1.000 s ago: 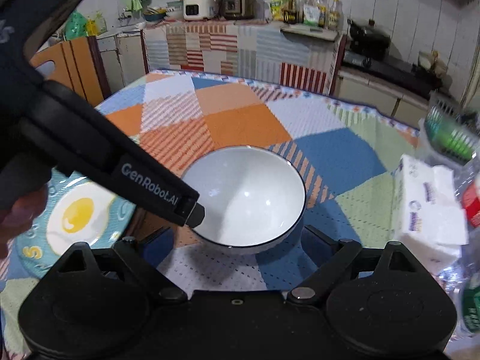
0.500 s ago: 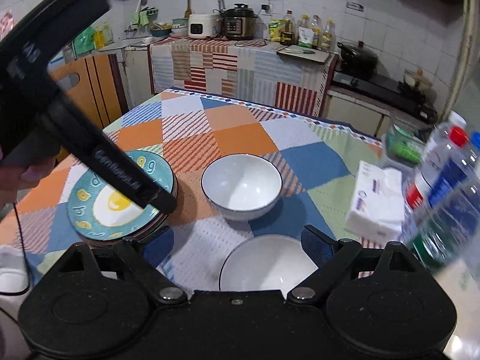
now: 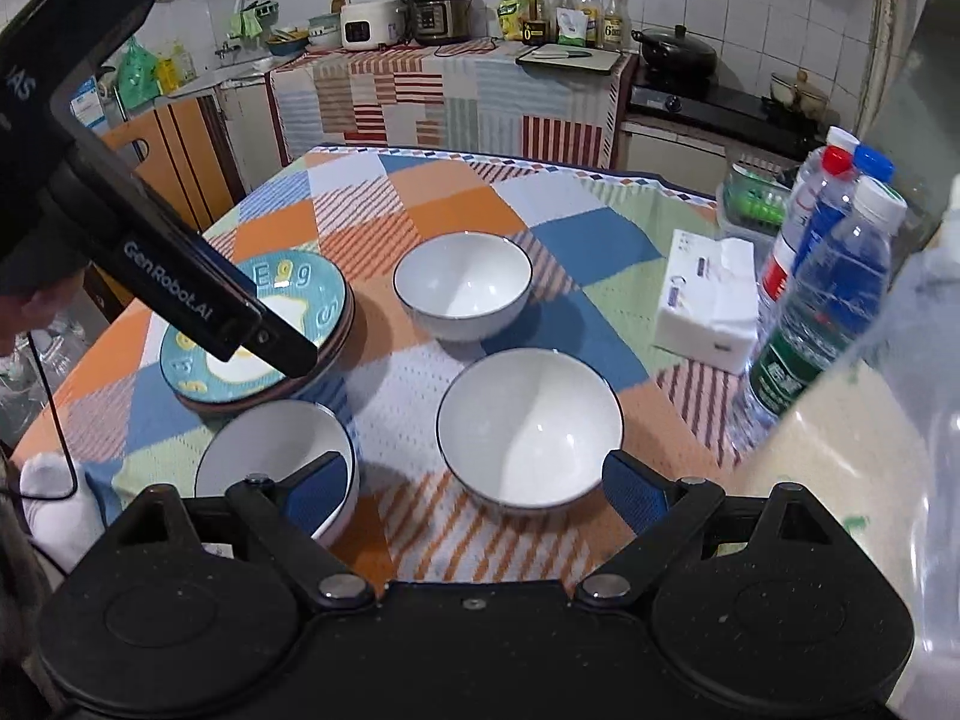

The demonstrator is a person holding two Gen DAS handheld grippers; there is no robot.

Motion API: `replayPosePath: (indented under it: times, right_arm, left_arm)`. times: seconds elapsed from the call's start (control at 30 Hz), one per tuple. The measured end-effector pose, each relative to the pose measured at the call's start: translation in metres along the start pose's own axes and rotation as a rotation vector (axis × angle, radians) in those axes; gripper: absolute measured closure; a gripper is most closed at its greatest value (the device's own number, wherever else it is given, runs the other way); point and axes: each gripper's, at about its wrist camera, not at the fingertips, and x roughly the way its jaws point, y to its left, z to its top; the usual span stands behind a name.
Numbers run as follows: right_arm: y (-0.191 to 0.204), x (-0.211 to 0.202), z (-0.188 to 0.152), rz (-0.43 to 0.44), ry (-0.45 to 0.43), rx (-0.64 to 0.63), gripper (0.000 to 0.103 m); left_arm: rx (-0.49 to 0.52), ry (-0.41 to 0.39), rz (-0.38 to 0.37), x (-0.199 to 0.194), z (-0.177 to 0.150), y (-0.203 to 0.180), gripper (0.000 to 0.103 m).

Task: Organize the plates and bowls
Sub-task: 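Move the left gripper to another white bowl's rim and close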

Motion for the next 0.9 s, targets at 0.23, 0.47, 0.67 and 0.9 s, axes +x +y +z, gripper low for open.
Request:
replayPosePath:
  times: [0.23, 0.47, 0.67, 0.9]
  right_arm:
    - [0.004, 0.02, -0.015, -0.024, 0.048, -0.046, 0.008]
    - [0.008, 0.053, -0.026, -0.088, 0.076, -0.084, 0.008]
    - [-0.001, 0.084, -0.031, -0.138, 0.069, -0.042, 0.008]
    - [-0.007, 0.106, -0.028, -0.127, 0.089, -0.02, 0.009]
  left_arm:
    - [0.021, 0.016, 0.004, 0.018, 0.003, -0.01, 0.028]
    - [0.004, -0.013, -0.025, 0.057, 0.014, -0.004, 0.028]
    - [-0.017, -0.018, -0.088, 0.089, 0.018, -0.008, 0.028]
    - [-0.031, -0.022, -0.124, 0.111, 0.018, -0.012, 0.045]
